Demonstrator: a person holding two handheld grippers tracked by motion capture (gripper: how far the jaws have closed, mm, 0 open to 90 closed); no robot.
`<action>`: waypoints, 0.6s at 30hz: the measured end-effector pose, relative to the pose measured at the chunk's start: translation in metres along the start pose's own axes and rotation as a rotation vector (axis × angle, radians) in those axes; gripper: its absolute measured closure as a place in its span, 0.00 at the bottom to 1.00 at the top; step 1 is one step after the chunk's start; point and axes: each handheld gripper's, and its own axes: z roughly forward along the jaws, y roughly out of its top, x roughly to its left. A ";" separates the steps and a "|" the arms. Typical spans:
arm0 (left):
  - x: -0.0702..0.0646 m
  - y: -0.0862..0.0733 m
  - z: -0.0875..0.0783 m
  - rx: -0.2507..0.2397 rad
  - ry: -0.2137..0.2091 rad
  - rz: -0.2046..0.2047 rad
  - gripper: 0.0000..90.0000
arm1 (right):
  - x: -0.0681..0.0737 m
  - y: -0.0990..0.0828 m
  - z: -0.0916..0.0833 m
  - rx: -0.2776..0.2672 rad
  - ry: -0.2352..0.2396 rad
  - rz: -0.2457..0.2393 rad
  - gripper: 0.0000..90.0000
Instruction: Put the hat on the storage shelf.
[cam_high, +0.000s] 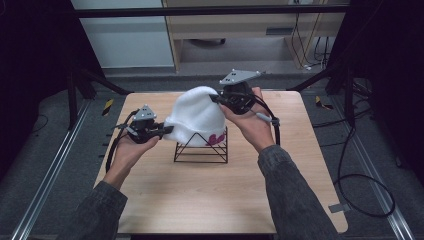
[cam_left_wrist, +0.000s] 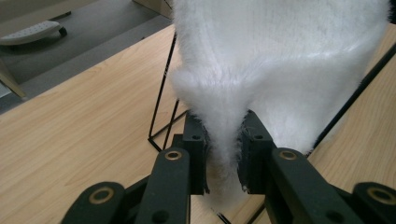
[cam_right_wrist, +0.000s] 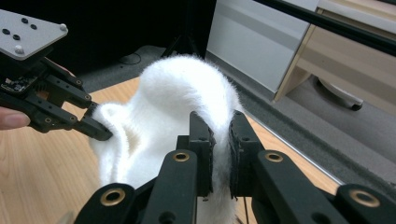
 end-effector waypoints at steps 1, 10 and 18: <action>0.000 0.000 0.000 0.000 0.000 0.000 0.84 | 0.000 0.000 0.000 0.000 0.000 0.000 0.92; 0.000 -0.015 0.005 0.023 -0.017 0.011 0.83 | 0.006 -0.017 0.005 0.046 0.026 -0.003 0.91; 0.001 -0.025 0.007 0.034 -0.029 0.005 0.83 | 0.011 -0.025 0.006 0.070 0.043 -0.010 0.91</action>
